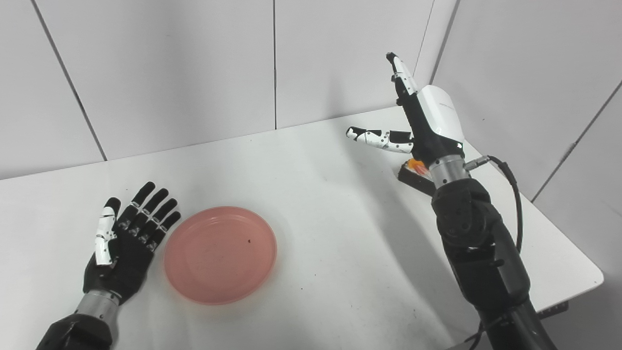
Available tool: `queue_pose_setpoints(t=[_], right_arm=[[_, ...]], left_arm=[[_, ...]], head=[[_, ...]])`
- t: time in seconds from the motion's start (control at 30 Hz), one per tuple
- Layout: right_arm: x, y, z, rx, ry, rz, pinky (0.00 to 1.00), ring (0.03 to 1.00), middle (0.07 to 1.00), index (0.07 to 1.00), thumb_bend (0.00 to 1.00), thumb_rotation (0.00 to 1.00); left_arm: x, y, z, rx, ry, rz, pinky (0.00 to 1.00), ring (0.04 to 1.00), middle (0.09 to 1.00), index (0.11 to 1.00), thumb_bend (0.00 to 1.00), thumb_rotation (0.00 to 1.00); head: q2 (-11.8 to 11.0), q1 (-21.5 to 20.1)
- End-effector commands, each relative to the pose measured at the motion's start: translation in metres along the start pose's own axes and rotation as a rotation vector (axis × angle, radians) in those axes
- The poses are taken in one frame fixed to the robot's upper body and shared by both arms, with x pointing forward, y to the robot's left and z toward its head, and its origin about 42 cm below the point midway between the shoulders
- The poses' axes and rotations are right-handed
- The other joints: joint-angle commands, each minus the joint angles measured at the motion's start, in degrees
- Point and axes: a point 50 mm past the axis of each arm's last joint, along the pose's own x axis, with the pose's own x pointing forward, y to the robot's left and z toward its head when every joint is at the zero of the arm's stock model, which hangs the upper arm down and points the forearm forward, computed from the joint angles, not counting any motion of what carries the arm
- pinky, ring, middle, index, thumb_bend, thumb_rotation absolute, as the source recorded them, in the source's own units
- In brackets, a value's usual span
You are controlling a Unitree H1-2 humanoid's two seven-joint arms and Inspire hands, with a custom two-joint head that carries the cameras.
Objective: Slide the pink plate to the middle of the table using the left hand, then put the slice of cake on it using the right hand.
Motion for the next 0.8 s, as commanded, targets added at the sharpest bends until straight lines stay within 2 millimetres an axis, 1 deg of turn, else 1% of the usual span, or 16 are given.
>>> queue_pose_setpoints(t=[0.0,0.03,0.1,0.17,0.2,0.33,0.5,0.53,0.57,0.6,0.67,0.7,0.77], right_arm=[[0.01,-0.019,0.004,-0.022,-0.031,-0.069,0.71,0.894,0.985,1.0,0.9,0.61],[0.011,-0.02,0.001,-0.037,-0.024,-0.063,0.74,0.911,0.988,1.0,0.9,0.62],[0.014,-0.023,-0.004,-0.057,0.001,-0.049,0.76,0.927,0.994,1.0,0.9,0.63],[0.015,-0.025,-0.006,-0.065,0.016,-0.043,0.76,0.936,0.999,1.0,0.91,0.64],[0.016,-0.026,-0.009,-0.075,0.026,-0.042,0.76,0.937,1.0,1.0,0.91,0.64],[0.02,-0.03,-0.016,-0.098,0.058,-0.036,0.73,0.93,1.0,1.0,0.94,0.63],[0.022,-0.032,-0.019,-0.125,0.088,-0.021,0.71,0.929,1.0,1.0,0.96,0.65],[0.022,-0.033,-0.021,-0.13,0.099,-0.016,0.71,0.929,1.0,1.0,0.96,0.64],[0.022,-0.033,-0.022,-0.134,0.108,-0.013,0.71,0.928,1.0,1.0,0.96,0.63],[0.021,-0.034,-0.024,-0.134,0.118,-0.007,0.71,0.93,1.0,1.0,0.96,0.63],[0.021,-0.034,-0.026,-0.132,0.126,-0.002,0.7,0.935,1.0,1.0,0.96,0.62],[0.021,-0.033,-0.027,-0.135,0.136,0.004,0.7,0.936,1.0,1.0,0.96,0.61],[0.023,-0.031,-0.031,-0.144,0.151,0.013,0.67,0.918,1.0,1.0,0.95,0.61]], left_arm=[[-0.017,0.023,-0.027,-0.023,0.114,0.105,0.89,0.879,0.892,0.878,0.42,1.0],[-0.018,0.024,-0.027,-0.026,0.116,0.107,0.89,0.878,0.89,0.876,0.42,1.0],[-0.018,0.025,-0.026,-0.031,0.119,0.11,0.89,0.876,0.888,0.874,0.43,1.0],[-0.019,0.025,-0.026,-0.033,0.12,0.112,0.88,0.873,0.885,0.87,0.43,1.0],[-0.018,0.025,-0.026,-0.03,0.119,0.113,0.88,0.873,0.884,0.87,0.43,1.0],[-0.018,0.025,-0.027,-0.036,0.118,0.12,0.88,0.876,0.887,0.869,0.42,1.0],[-0.019,0.025,-0.027,-0.035,0.118,0.118,0.89,0.882,0.893,0.876,0.41,1.0],[-0.02,0.025,-0.028,-0.038,0.118,0.119,0.89,0.881,0.891,0.875,0.41,1.0],[-0.021,0.025,-0.028,-0.04,0.117,0.119,0.89,0.88,0.889,0.873,0.41,1.0],[-0.022,0.025,-0.029,-0.046,0.119,0.123,0.89,0.88,0.888,0.872,0.41,1.0],[-0.023,0.025,-0.029,-0.053,0.12,0.127,0.9,0.881,0.888,0.873,0.41,1.0],[-0.023,0.025,-0.03,-0.054,0.121,0.13,0.9,0.881,0.888,0.873,0.41,1.0],[-0.023,0.026,-0.03,-0.058,0.121,0.133,0.89,0.876,0.886,0.873,0.4,1.0]], head=[[0.0,0.0],[-0.2,0.6],[-0.3,0.8],[-0.3,0.8],[-0.7,0.7],[-1.1,0.4],[-1.3,0.3],[-2.5,0.4],[-2.5,0.4],[-3.1,0.4],[-3.1,0.4],[-3.6,0.0],[-3.5,-0.4]])
